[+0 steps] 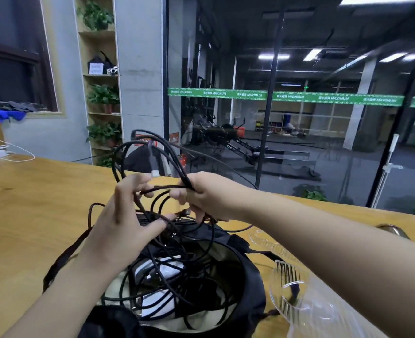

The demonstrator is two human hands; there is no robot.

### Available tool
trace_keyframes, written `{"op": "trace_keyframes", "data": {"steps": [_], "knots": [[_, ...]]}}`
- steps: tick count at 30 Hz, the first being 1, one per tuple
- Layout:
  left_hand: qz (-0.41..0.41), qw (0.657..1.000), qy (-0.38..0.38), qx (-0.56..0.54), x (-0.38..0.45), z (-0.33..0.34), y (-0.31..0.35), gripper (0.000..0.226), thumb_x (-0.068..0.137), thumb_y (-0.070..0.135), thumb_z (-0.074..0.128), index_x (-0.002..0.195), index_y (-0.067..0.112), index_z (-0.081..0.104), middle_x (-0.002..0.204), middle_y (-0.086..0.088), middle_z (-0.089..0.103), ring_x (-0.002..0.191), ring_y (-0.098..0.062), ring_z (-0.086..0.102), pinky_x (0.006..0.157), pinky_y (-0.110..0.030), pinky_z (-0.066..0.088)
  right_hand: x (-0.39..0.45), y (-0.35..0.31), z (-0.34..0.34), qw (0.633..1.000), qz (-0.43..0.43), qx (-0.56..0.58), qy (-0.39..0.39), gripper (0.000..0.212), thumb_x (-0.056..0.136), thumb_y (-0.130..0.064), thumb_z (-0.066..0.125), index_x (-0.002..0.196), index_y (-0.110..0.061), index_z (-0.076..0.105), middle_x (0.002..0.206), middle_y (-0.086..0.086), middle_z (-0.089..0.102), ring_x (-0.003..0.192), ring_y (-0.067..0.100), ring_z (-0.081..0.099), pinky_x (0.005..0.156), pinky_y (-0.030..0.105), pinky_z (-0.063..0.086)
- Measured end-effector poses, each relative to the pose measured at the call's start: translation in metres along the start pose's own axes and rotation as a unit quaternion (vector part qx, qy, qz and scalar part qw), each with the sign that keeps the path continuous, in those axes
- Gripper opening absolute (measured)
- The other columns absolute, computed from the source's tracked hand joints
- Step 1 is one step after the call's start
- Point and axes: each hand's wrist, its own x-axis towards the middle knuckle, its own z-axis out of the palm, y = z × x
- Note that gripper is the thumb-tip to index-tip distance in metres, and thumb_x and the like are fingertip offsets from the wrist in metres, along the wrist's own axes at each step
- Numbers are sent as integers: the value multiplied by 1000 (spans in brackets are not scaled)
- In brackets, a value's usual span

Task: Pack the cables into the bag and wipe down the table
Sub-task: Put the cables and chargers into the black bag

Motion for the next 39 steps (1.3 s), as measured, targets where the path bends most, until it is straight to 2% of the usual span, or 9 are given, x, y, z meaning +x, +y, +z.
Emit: {"op": "trace_keyframes", "data": {"steps": [2, 5, 9, 18, 22, 26, 30, 35, 39], "knots": [[57, 997, -8, 51, -1, -4, 4, 98, 65, 30, 74, 140, 45, 13, 100, -3, 54, 85, -26, 61, 67, -39, 51, 0, 0, 0, 999, 27, -39, -8, 23, 98, -41, 40, 82, -25, 42, 63, 2, 58, 51, 12, 59, 50, 25, 41], [52, 983, -59, 169, 7, -10, 13, 112, 63, 26, 81, 144, 47, 7, 85, -2, 52, 69, -22, 52, 54, -28, 40, 3, -4, 7, 989, 31, -142, -41, 20, 98, -41, 42, 93, -22, 39, 79, 6, 59, 66, 24, 61, 53, 31, 42], [-15, 966, -139, 216, 17, -12, 16, 86, 68, 29, 74, 136, 53, 28, 96, 7, 47, 81, -16, 47, 59, -26, 32, 5, -15, 15, 962, -15, -270, -42, 45, 99, -38, 39, 132, -8, 33, 90, 11, 63, 71, 26, 55, 54, 33, 40], [-92, 957, -166, 219, 20, -8, 12, 21, 81, 29, 57, 101, 33, 57, 72, 11, 42, 70, -18, 42, 52, -31, 29, -9, -11, 14, 993, -45, -110, -1, 20, 97, -27, 48, 108, -14, 38, 82, 1, 55, 71, 20, 51, 60, 35, 38], [-111, 959, -113, 237, 21, -16, 10, 8, 86, 22, 54, 91, 25, 58, 65, 8, 41, 61, -24, 41, 51, -32, 30, -25, -7, 5, 991, -59, -108, 53, 59, 85, -30, 67, 133, -17, 36, 128, 1, 51, 112, 12, 45, 91, 22, 37], [-125, 953, -90, 262, 23, -24, 7, 4, 85, 19, 52, 81, 18, 51, 62, -3, 42, 60, -30, 43, 48, -31, 28, -51, 5, 3, 982, 82, -172, 13, 94, 67, -57, 73, 139, -19, 26, 137, 2, 35, 125, 19, 34, 103, 35, 36], [-115, 949, -73, 285, 24, -24, 12, 2, 82, 18, 54, 82, 18, 52, 59, -1, 37, 59, -32, 42, 48, -31, 28, -67, 15, 19, 947, 175, -254, -92, 72, 75, -55, 69, 123, -12, 36, 123, 6, 39, 101, 24, 47, 79, 37, 46], [-51, 953, -46, 297, 20, -27, 15, 14, 69, 21, 52, 79, 14, 59, 62, -4, 41, 71, -25, 35, 61, -35, 31, -66, 27, 34, 940, 229, -241, -74, 31, 91, -20, 57, 108, -10, 33, 81, 7, 49, 63, 21, 47, 48, 31, 36], [-29, 962, -73, 262, 18, -34, 13, 15, 55, 12, 67, 68, 19, 65, 84, -4, 50, 90, -23, 34, 77, -41, 27, -61, 38, 22, 951, 237, -198, -6, 24, 94, -21, 53, 109, -2, 55, 95, 11, 65, 82, 27, 60, 65, 32, 47]]}}
